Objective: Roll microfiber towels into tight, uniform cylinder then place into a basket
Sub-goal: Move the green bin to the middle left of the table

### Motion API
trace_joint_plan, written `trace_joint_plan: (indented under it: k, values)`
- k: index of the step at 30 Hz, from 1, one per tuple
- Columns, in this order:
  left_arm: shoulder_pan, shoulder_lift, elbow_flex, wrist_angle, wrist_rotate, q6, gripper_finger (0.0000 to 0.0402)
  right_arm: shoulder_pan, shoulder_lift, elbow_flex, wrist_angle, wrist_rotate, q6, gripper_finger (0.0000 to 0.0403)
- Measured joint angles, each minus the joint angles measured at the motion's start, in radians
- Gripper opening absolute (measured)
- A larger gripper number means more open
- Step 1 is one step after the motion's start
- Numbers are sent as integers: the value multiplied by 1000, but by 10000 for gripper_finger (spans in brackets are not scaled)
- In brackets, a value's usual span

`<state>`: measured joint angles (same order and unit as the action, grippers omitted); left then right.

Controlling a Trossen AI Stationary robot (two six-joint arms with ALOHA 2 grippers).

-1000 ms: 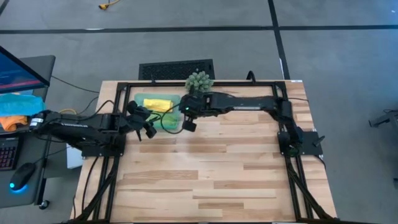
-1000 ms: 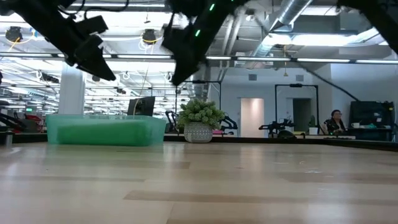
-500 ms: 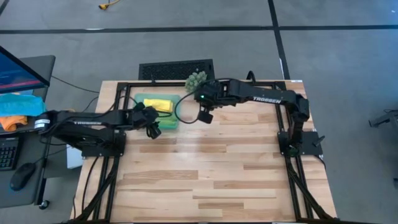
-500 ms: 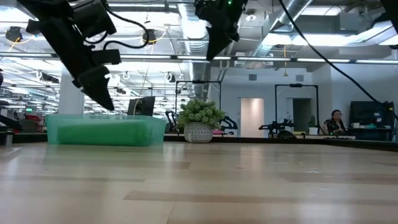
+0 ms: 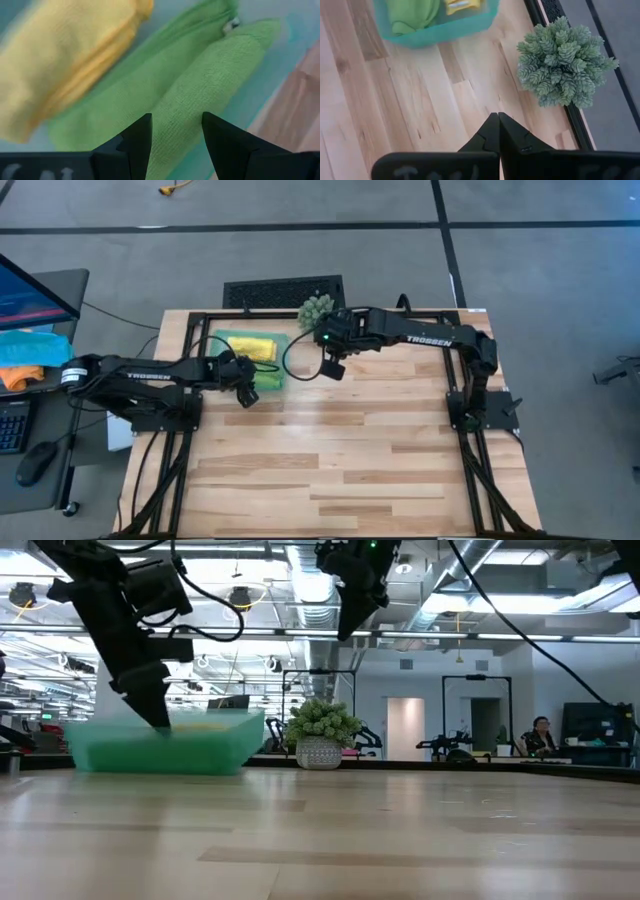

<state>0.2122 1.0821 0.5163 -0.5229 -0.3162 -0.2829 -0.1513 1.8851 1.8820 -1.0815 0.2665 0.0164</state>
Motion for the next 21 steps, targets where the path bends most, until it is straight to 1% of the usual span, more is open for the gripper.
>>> trace_joint_plan:
  k: [4, 9, 13, 17, 21]
  values:
    - [-15, -3, -2, -12, 40, -31, 167, -8, 0, 0, -9, 0, -14, 20]
    - [-40, -2, -1, -31, 49, -87, 167, -22, 0, 0, -12, 0, -17, 19]
    - [-68, -2, -1, -58, 86, -181, 167, -34, 0, 0, -12, 0, -25, 16]
    - [-116, -3, -1, -113, 88, -314, 167, -42, 0, 0, -19, 0, -26, 20]
    - [-177, -2, -1, -129, 94, -407, 167, -48, 0, 0, -19, 0, -45, 21]
